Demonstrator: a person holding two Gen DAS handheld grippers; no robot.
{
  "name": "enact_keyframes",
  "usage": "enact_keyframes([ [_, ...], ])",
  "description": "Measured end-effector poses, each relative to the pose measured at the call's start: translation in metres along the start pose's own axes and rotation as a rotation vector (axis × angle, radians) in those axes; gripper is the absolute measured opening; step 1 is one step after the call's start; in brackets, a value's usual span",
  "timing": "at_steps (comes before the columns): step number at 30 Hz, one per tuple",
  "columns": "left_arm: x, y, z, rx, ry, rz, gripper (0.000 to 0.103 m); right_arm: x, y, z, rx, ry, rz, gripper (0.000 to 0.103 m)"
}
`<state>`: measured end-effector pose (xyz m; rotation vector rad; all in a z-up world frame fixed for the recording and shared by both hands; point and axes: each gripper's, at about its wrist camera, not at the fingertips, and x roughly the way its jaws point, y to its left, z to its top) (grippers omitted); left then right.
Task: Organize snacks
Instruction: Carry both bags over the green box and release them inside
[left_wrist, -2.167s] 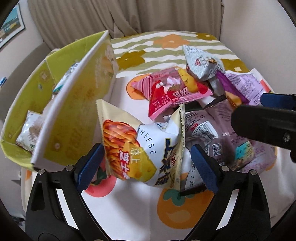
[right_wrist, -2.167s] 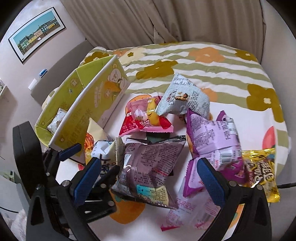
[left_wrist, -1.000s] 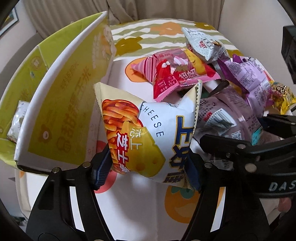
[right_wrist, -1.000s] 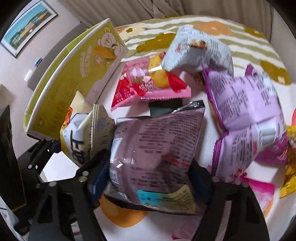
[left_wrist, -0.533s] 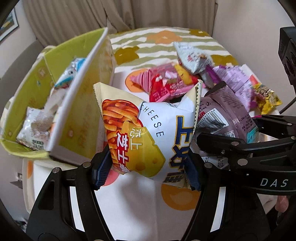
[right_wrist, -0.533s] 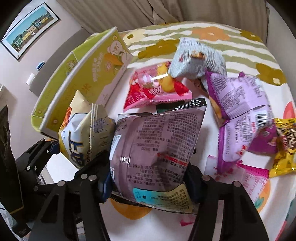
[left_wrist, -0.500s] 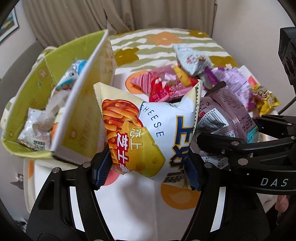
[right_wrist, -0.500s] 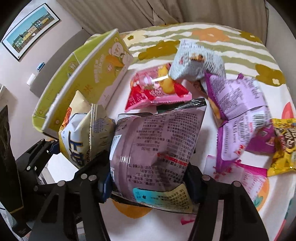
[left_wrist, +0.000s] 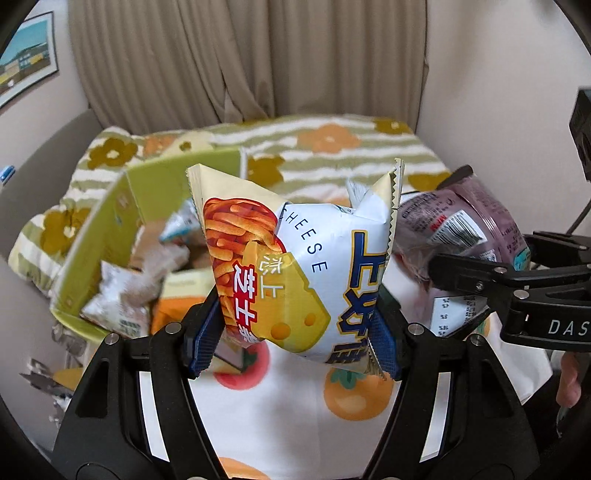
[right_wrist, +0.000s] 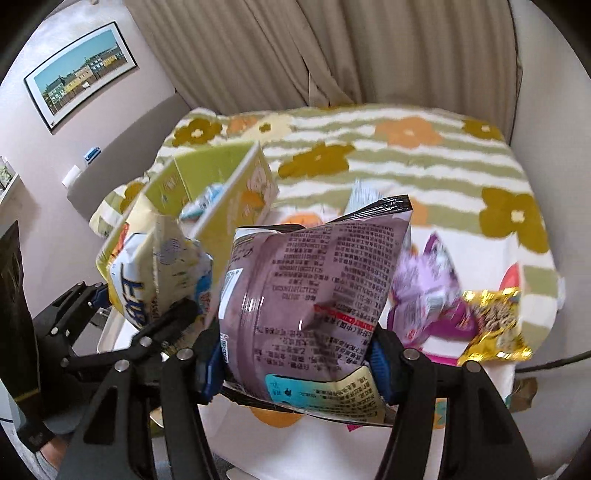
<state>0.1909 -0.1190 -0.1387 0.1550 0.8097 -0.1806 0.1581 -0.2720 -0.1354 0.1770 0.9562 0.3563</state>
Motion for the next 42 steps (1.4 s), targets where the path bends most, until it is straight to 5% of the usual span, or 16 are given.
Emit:
enact_keyframes([
  [11, -0.014, 0.105, 0.057, -0.037, -0.056, 0.005, 0.066, -0.009, 0.074, 0.060, -0.057, -0.121, 0.006, 0.059],
  [25, 0.089, 0.246, 0.114, -0.016, 0.088, -0.082, 0.066, 0.079, 0.155, 0.126, -0.015, -0.095, 0.004, 0.059],
  [29, 0.127, 0.262, 0.122, 0.009, 0.141, -0.126, 0.070, 0.110, 0.165, 0.133, 0.029, -0.061, -0.024, 0.059],
  [33, 0.152, 0.268, 0.123, 0.021, 0.182, -0.154, 0.090, 0.126, 0.167, 0.134, 0.063, -0.030, -0.049, 0.059],
  [42, 0.147, 0.284, 0.103, -0.028, 0.188, -0.154, 0.091, 0.140, 0.168, 0.129, 0.086, 0.010, -0.071, 0.059],
])
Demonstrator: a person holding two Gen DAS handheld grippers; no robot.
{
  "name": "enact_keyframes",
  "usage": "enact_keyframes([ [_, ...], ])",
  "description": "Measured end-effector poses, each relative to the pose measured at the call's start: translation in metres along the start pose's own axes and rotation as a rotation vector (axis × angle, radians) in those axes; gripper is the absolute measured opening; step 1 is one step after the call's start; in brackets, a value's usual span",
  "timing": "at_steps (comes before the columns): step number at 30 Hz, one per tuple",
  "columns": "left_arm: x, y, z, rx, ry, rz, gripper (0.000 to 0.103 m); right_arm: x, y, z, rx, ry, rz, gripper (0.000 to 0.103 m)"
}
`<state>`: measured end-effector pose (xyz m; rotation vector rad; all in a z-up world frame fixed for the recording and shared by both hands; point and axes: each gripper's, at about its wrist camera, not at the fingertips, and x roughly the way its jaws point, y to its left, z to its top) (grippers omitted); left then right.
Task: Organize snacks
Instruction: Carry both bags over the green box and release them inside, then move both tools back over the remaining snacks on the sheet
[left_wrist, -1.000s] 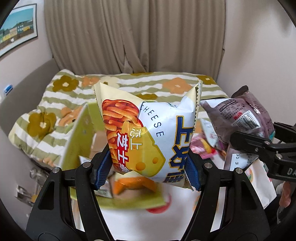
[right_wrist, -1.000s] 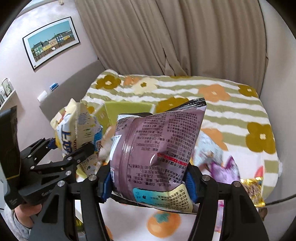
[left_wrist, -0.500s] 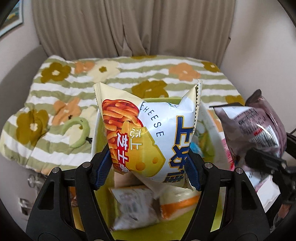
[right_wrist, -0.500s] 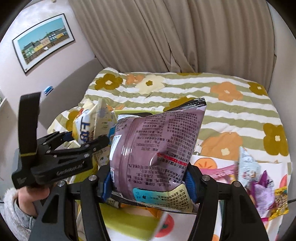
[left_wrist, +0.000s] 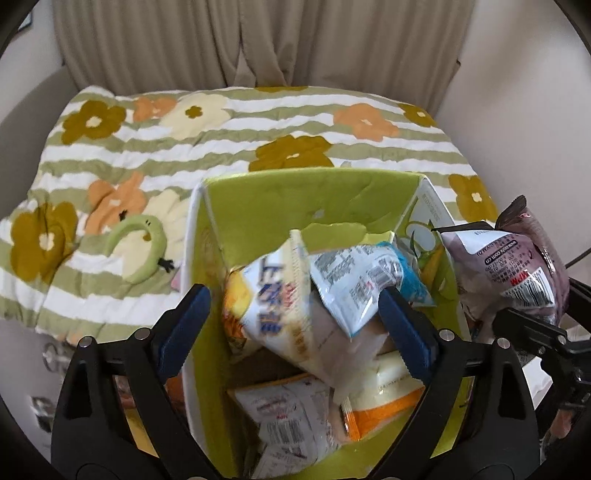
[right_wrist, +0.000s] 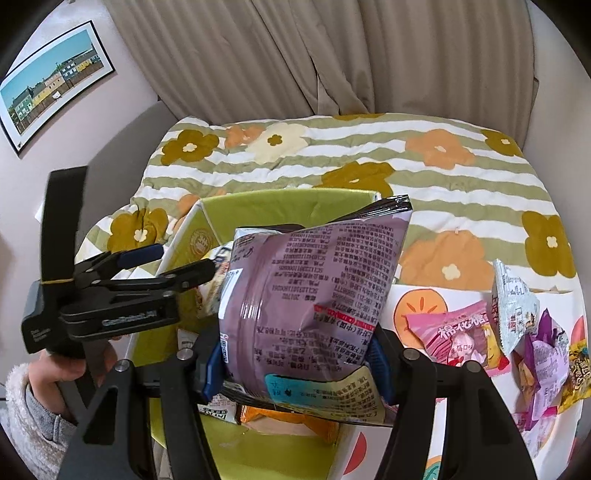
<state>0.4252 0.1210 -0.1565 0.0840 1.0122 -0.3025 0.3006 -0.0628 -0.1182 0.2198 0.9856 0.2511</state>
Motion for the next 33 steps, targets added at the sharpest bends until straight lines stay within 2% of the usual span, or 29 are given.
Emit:
enact_keyframes([
  [15, -0.051, 0.003, -0.036, -0.054, -0.060, 0.080, 0.091, 0.007, 0.016, -0.038, -0.012, 0.084, 0.053, 0.060],
  [17, -0.054, 0.002, -0.038, -0.061, -0.059, 0.082, 0.091, 0.009, 0.018, -0.041, -0.016, 0.082, 0.061, 0.063],
  [18, -0.056, 0.002, -0.040, -0.065, -0.059, 0.086, 0.091, 0.010, 0.020, -0.043, -0.018, 0.079, 0.063, 0.072],
  [19, -0.057, 0.002, -0.042, -0.069, -0.058, 0.086, 0.091, 0.011, 0.020, -0.044, -0.021, 0.075, 0.067, 0.090],
  [21, -0.059, 0.000, -0.045, -0.077, -0.056, 0.087, 0.091, 0.009, 0.022, -0.047, -0.036, 0.053, 0.074, 0.103],
  [26, -0.067, -0.003, -0.057, -0.081, -0.055, 0.097, 0.091, -0.002, 0.026, -0.057, -0.101, -0.010, 0.054, 0.103],
  [33, -0.089, -0.011, -0.069, -0.084, -0.087, 0.102, 0.091, -0.020, 0.029, -0.063, -0.124, -0.011, 0.059, 0.103],
])
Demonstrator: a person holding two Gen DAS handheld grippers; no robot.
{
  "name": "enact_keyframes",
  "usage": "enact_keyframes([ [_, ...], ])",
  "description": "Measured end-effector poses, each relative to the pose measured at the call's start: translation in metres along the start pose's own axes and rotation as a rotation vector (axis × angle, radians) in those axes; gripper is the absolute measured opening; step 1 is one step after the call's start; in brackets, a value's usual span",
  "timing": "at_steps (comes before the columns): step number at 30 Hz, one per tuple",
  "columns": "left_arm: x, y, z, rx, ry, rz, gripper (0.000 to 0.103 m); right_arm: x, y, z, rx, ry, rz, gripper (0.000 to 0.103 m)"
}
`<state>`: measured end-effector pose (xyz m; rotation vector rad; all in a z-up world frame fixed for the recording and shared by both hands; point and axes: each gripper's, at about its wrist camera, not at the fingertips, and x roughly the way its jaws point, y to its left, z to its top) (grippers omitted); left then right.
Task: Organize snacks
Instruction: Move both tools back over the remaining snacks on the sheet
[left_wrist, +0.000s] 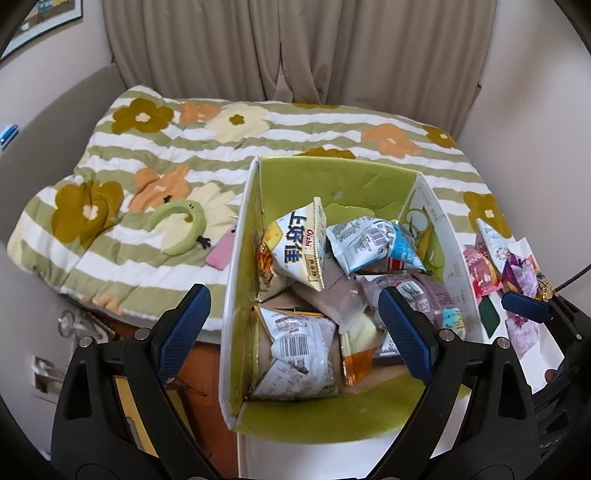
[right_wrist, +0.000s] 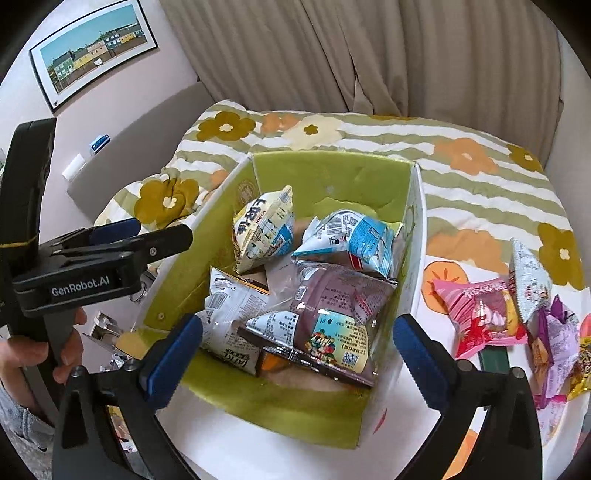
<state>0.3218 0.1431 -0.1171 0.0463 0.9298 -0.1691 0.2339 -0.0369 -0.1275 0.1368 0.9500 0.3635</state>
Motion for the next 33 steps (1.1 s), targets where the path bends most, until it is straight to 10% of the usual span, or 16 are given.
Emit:
enact_keyframes([
  [19, -0.058, -0.056, -0.009, 0.121, -0.066, -0.147, 0.091, -0.087, 0.003, -0.022, 0.060, -0.168, -0.160, 0.103],
  [33, -0.035, -0.196, 0.027, 0.212, -0.054, -0.240, 0.091, -0.156, -0.116, -0.036, 0.143, -0.221, -0.331, 0.103],
])
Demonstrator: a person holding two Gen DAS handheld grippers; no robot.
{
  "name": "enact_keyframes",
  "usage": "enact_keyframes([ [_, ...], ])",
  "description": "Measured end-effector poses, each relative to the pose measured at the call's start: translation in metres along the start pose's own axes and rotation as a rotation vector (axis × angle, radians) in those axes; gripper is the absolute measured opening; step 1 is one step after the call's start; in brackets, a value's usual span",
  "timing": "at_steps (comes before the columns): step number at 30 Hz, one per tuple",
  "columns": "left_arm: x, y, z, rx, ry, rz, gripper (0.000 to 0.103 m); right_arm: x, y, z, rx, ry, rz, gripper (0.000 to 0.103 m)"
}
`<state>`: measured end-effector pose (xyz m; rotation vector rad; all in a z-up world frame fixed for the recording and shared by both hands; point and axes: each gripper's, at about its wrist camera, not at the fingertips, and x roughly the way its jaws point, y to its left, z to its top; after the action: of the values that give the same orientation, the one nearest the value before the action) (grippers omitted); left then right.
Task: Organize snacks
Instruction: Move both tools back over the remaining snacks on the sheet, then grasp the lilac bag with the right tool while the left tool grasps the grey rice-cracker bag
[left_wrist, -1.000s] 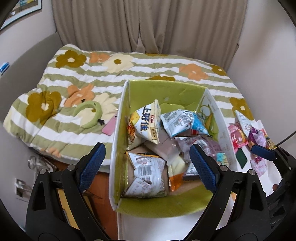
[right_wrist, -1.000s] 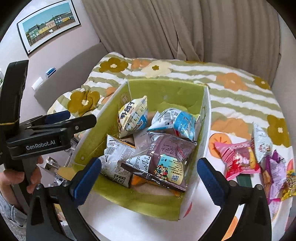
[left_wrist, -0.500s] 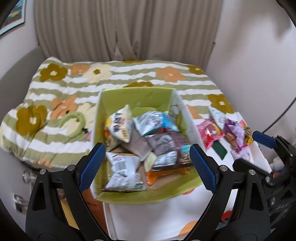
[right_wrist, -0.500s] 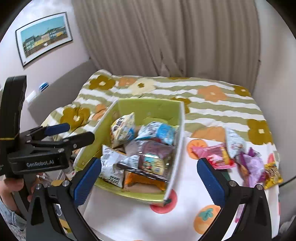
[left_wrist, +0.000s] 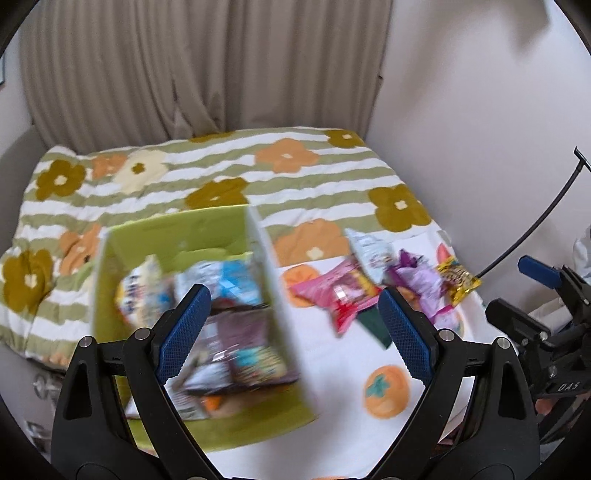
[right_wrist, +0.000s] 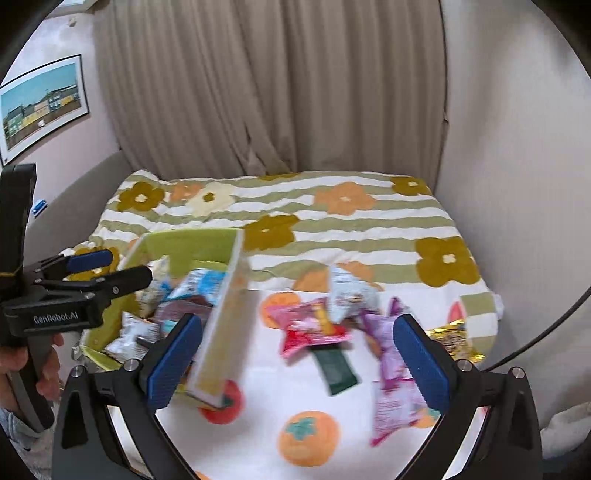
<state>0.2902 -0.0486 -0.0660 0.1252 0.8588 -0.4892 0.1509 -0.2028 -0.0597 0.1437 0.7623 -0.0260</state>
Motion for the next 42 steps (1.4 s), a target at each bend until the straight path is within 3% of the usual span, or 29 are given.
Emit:
enact_keyframes([
  [10, 0.102, -0.087, 0.037, 0.008, 0.110, -0.029, 0.091, 0.043, -0.102, 0.004, 0.026, 0.112, 0.032, 0.103],
  [19, 0.217, -0.121, 0.046, -0.024, 0.265, -0.047, 0.091, 0.115, -0.154, -0.005, 0.009, 0.256, 0.120, 0.103],
  [24, 0.275, -0.132, 0.040, -0.040, 0.350, -0.038, 0.091, 0.158, -0.165, -0.020, -0.016, 0.341, 0.173, 0.103],
  [29, 0.305, -0.139, 0.030, -0.031, 0.401, -0.021, 0.091, 0.186, -0.165, -0.032, -0.063, 0.396, 0.207, 0.103],
  [35, 0.325, -0.142, 0.021, -0.015, 0.440, 0.019, 0.091, 0.205, -0.156, -0.041, -0.140, 0.422, 0.200, 0.103],
  [37, 0.329, -0.142, 0.019, -0.015, 0.447, 0.015, 0.081, 0.209, -0.153, -0.044, -0.173, 0.426, 0.186, 0.103],
  [42, 0.329, -0.144, 0.017, -0.003, 0.442, 0.015, 0.077, 0.216, -0.146, -0.051, -0.235, 0.427, 0.156, 0.103],
])
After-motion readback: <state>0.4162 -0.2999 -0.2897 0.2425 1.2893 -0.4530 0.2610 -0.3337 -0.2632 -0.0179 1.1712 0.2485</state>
